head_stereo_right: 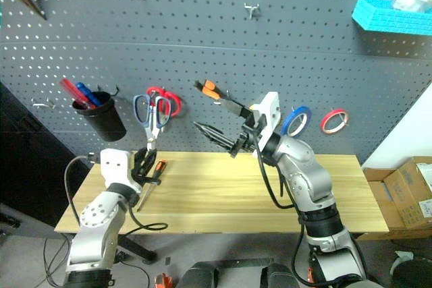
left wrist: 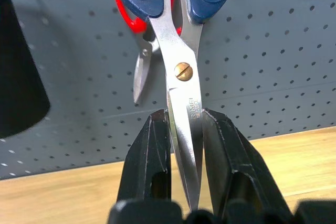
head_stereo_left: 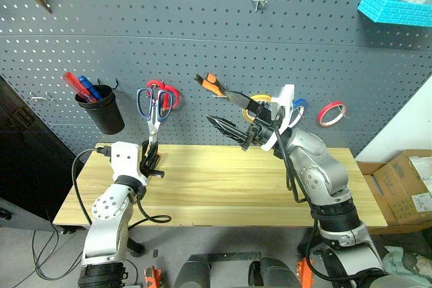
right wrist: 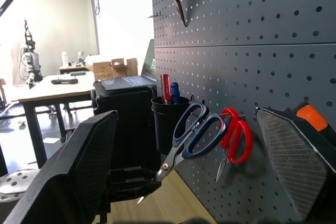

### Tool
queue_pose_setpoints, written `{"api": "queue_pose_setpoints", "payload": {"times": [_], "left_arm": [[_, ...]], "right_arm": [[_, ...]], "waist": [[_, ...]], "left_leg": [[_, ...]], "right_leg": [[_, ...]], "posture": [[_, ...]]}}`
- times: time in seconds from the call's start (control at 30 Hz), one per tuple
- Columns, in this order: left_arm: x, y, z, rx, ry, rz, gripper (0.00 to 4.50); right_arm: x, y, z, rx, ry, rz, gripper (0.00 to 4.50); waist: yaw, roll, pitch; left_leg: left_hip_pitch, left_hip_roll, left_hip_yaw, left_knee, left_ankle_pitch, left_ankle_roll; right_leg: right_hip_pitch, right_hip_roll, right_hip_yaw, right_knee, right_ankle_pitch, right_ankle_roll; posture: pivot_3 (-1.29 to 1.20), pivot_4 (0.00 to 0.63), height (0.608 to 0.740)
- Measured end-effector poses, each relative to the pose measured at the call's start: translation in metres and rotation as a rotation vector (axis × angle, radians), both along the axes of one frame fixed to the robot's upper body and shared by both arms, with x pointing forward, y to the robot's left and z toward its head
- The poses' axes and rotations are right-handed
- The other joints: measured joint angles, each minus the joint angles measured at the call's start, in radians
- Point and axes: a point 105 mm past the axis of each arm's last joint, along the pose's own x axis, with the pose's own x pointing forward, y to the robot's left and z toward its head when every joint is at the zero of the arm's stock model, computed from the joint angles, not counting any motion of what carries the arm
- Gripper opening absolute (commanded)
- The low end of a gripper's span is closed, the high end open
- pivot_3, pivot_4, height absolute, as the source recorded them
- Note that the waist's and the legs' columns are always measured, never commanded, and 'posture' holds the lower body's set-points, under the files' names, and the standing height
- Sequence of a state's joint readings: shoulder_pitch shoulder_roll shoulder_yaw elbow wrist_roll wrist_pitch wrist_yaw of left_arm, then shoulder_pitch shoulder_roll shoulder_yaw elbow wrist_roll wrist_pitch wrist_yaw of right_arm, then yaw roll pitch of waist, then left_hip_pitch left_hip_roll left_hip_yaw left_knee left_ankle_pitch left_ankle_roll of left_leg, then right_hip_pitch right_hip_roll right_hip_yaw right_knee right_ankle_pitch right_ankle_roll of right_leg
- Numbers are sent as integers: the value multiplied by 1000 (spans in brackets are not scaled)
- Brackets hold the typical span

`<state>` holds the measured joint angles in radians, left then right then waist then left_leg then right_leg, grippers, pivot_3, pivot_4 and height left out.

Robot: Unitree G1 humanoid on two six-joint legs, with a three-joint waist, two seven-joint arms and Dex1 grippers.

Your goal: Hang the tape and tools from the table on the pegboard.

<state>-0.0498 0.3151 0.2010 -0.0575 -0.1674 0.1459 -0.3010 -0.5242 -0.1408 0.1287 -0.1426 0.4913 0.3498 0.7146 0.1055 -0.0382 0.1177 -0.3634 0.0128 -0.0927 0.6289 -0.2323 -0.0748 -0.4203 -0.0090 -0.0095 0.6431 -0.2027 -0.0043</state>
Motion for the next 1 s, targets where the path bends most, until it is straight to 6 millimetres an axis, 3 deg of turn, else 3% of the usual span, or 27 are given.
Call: {"api": "queue_pose_setpoints", "payload": {"times": [0.33,0.7,1.0], "left_arm": [[22,-5,13,-26,-11,-65,543],[26,-5,14,-37,-8,-67,4388],[20,1,-1,-31,91,-32,4486]], "right_arm": [[1,-2,-1,-8,1,-13,4500],[0,-4,0,-10,-1,-19,4500],[-5,-3,-7,-36,8,-20,4500]], "waist": [[-1,0,0],[-3,0,0],[-16,0,0]], "left_leg": [[0,0,0,0,0,0],[0,0,0,0,0,0],[0,0,0,0,0,0]], "right_leg": [[0,0,0,0,1,1],[0,0,0,0,1,1],[0,0,0,0,0,0]], "posture": [[220,23,740],[206,32,740],[207,64,740]]}}
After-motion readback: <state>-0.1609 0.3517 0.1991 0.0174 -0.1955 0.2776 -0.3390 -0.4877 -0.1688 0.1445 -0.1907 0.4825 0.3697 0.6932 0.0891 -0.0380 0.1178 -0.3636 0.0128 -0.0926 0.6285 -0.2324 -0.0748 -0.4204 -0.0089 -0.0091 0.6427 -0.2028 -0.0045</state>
